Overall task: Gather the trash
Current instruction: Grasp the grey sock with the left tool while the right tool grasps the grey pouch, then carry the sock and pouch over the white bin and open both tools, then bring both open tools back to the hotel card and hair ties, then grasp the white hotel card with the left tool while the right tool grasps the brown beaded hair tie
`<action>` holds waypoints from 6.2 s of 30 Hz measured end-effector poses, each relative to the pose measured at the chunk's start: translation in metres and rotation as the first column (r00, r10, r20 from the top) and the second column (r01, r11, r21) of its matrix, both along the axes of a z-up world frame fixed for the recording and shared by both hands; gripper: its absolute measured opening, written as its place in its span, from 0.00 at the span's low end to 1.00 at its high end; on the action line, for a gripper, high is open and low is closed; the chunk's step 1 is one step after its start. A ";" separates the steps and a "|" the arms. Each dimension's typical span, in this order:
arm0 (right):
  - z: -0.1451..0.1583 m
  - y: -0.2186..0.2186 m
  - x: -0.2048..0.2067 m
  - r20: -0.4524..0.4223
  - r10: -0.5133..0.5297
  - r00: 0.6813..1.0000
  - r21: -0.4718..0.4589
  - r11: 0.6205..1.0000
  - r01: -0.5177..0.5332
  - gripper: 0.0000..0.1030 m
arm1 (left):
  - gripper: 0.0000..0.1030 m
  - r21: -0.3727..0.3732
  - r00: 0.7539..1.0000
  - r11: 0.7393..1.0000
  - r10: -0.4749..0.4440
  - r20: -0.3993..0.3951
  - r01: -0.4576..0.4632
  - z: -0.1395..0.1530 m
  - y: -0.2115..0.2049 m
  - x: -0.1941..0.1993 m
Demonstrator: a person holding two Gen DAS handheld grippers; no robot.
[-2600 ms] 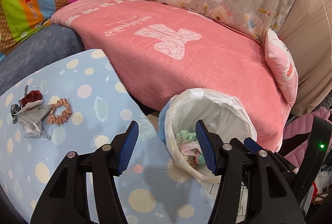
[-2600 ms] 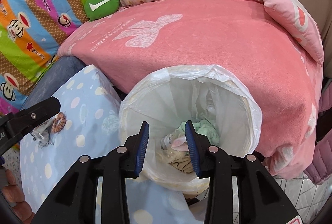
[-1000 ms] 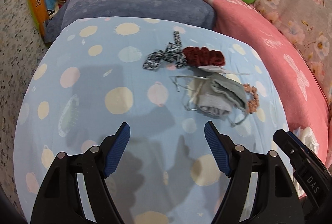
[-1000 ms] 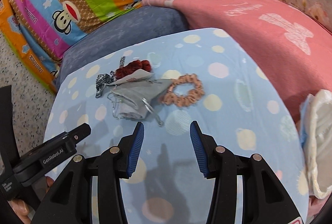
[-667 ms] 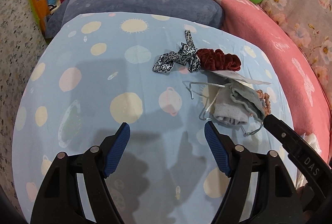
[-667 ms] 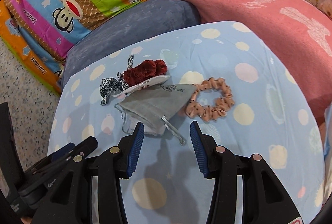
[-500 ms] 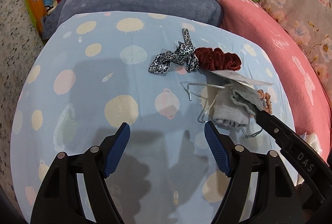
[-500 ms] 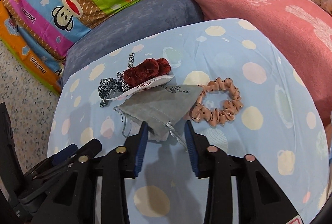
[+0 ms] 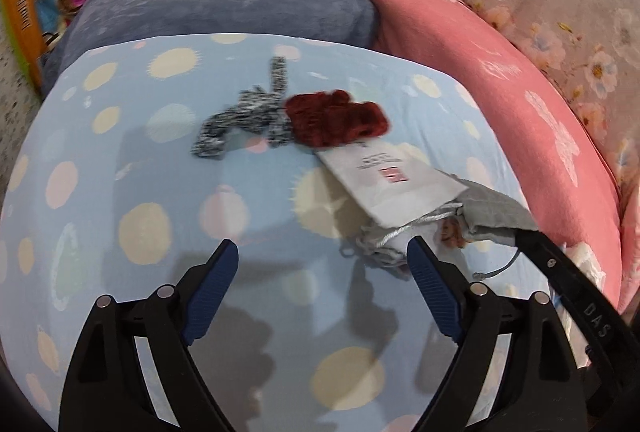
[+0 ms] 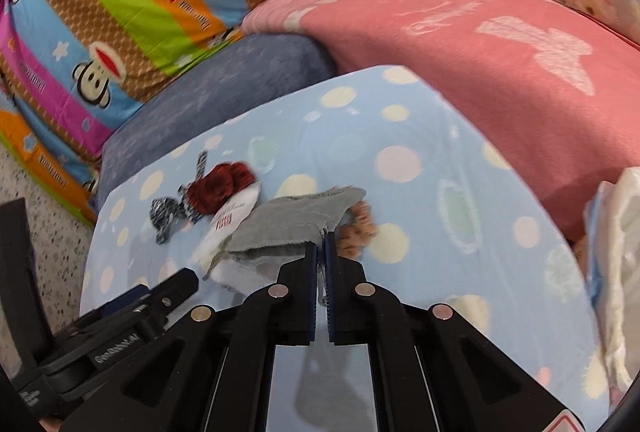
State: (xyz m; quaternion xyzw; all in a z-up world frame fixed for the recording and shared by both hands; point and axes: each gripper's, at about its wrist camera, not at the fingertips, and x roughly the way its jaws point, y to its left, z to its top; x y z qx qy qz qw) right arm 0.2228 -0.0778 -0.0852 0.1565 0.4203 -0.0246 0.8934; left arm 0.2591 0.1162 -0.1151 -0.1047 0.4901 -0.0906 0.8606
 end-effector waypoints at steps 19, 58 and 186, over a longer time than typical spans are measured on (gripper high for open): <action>0.003 -0.060 -0.029 0.005 -0.099 0.995 0.025 0.995 0.099 0.04 | 0.32 0.012 0.993 0.994 -0.108 -0.043 0.108 -0.015 -0.059 0.014; 0.095 -0.215 -0.206 0.209 -0.389 0.897 0.060 0.921 0.385 0.04 | 0.31 0.041 0.867 0.882 -0.469 0.167 0.469 0.113 -0.262 -0.131; -0.060 -0.019 0.055 -0.151 0.012 0.988 -0.008 1.000 -0.013 0.51 | 0.85 -0.022 0.987 0.995 0.090 -0.130 -0.094 -0.036 -0.042 0.060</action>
